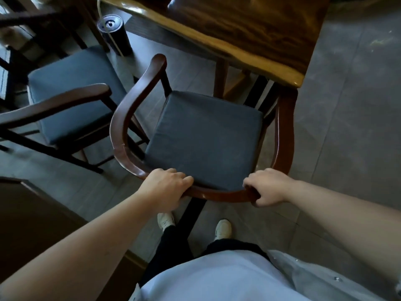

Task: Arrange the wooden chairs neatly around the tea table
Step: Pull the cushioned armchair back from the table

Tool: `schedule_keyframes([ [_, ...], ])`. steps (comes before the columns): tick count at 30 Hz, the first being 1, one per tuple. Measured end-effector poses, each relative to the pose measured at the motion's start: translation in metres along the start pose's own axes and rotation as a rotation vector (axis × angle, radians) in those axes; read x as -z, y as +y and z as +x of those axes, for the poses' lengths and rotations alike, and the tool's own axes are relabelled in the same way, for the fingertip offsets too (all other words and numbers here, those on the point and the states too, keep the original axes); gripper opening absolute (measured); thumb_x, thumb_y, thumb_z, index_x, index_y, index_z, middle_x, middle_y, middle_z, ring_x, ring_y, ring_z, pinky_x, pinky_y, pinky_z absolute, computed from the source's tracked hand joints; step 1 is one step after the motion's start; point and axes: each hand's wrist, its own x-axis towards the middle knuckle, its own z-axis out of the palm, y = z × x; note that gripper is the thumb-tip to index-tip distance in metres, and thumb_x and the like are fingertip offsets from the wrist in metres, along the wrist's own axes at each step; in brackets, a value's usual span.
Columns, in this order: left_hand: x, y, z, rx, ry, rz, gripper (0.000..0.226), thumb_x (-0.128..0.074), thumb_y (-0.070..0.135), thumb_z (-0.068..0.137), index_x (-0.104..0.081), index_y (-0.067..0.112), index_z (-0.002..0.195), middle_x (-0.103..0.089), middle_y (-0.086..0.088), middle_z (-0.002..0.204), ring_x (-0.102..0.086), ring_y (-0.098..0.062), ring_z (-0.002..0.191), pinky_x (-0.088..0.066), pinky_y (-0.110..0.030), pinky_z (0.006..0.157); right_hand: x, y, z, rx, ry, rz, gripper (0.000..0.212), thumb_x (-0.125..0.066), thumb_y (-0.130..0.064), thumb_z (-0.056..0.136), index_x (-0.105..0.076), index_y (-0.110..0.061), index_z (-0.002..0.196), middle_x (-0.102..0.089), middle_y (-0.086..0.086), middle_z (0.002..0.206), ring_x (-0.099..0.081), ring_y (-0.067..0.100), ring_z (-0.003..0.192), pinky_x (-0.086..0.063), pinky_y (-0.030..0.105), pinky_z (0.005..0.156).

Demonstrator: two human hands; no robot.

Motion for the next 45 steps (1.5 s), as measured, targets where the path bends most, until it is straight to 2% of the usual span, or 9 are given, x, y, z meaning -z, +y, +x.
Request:
schedule_keyframes([
  [3,-0.002,-0.024,-0.008,-0.039,0.008,0.014,0.023,-0.051,0.032,0.081,-0.051,0.027,0.104,-0.062,0.008,0.096,-0.056,-0.018,0.091,-0.048,-0.036,0.066,0.006,-0.027,-0.007,0.017,0.122,0.173,0.061,-0.064,-0.041,0.074,-0.047,-0.027,0.131,-0.058,-0.004,0.123,-0.052,0.016,0.113,-0.044,0.04,0.095],
  [7,-0.001,-0.067,-0.019,-0.098,-0.007,-0.012,0.028,-0.051,0.033,0.084,-0.054,0.027,0.111,-0.063,0.009,0.099,-0.056,-0.018,0.094,-0.05,-0.036,0.07,0.008,-0.077,-0.002,-0.003,0.283,0.348,0.06,-0.067,-0.038,0.074,-0.048,-0.028,0.13,-0.056,-0.007,0.125,-0.052,0.013,0.114,-0.044,0.037,0.096],
  [12,-0.004,-0.09,-0.009,-0.27,-0.086,0.061,0.018,-0.046,0.027,0.089,-0.049,0.027,0.107,-0.064,0.006,0.092,-0.062,-0.02,0.082,-0.044,-0.033,0.058,0.01,-0.112,0.017,-0.116,0.32,0.423,0.061,-0.065,-0.021,0.079,-0.048,-0.033,0.136,-0.049,-0.009,0.142,-0.046,0.013,0.126,-0.041,0.036,0.101],
  [16,-0.002,-0.102,-0.001,-0.359,-0.119,0.105,0.017,-0.05,0.023,0.087,-0.047,0.025,0.103,-0.064,0.002,0.087,-0.062,-0.025,0.074,-0.046,-0.035,0.058,0.006,-0.116,0.015,-0.191,0.375,0.416,0.06,-0.062,-0.015,0.076,-0.054,-0.033,0.132,-0.06,-0.01,0.133,-0.055,0.013,0.118,-0.045,0.032,0.095],
  [27,0.022,-0.169,0.019,-0.304,-0.095,0.141,0.023,-0.054,0.031,0.085,-0.052,0.034,0.108,-0.067,0.008,0.092,-0.063,-0.019,0.081,-0.042,-0.03,0.061,0.047,-0.139,0.058,-0.208,0.515,0.445,0.035,-0.062,-0.031,0.081,-0.059,-0.033,0.116,-0.07,-0.009,0.108,-0.063,0.019,0.098,-0.051,0.039,0.079],
  [35,0.017,-0.167,0.015,-0.258,-0.094,0.076,0.016,-0.052,0.03,0.086,-0.051,0.032,0.102,-0.063,0.007,0.089,-0.061,-0.019,0.079,-0.05,-0.034,0.064,0.055,-0.143,0.053,-0.192,0.405,0.52,0.039,-0.062,-0.029,0.084,-0.058,-0.029,0.122,-0.066,-0.007,0.12,-0.06,0.017,0.107,-0.051,0.041,0.087],
  [38,0.016,-0.171,0.009,-0.271,-0.08,-0.026,0.023,-0.055,0.04,0.085,-0.05,0.031,0.106,-0.061,0.009,0.094,-0.06,-0.017,0.084,-0.052,-0.037,0.071,0.067,-0.142,0.051,-0.183,0.289,0.533,0.051,-0.063,-0.047,0.082,-0.053,-0.028,0.129,-0.06,-0.007,0.125,-0.055,0.014,0.112,-0.049,0.04,0.091],
  [41,0.02,-0.185,-0.009,-0.282,0.067,-0.152,0.044,-0.05,0.063,0.08,-0.054,0.03,0.108,-0.063,0.01,0.099,-0.058,-0.012,0.091,-0.05,-0.032,0.079,0.081,-0.148,0.053,-0.2,0.287,0.508,0.072,-0.056,-0.069,0.079,-0.042,-0.03,0.138,-0.051,-0.008,0.139,-0.047,0.011,0.123,-0.045,0.037,0.098],
  [45,0.024,-0.213,-0.036,-0.181,0.277,-0.205,0.044,-0.057,0.058,0.081,-0.06,0.026,0.111,-0.069,0.006,0.103,-0.063,-0.015,0.097,-0.052,-0.032,0.079,0.111,-0.164,0.072,-0.187,0.404,0.448,0.074,-0.047,-0.074,0.079,-0.035,-0.036,0.141,-0.044,-0.01,0.146,-0.041,0.009,0.129,-0.042,0.035,0.101],
])
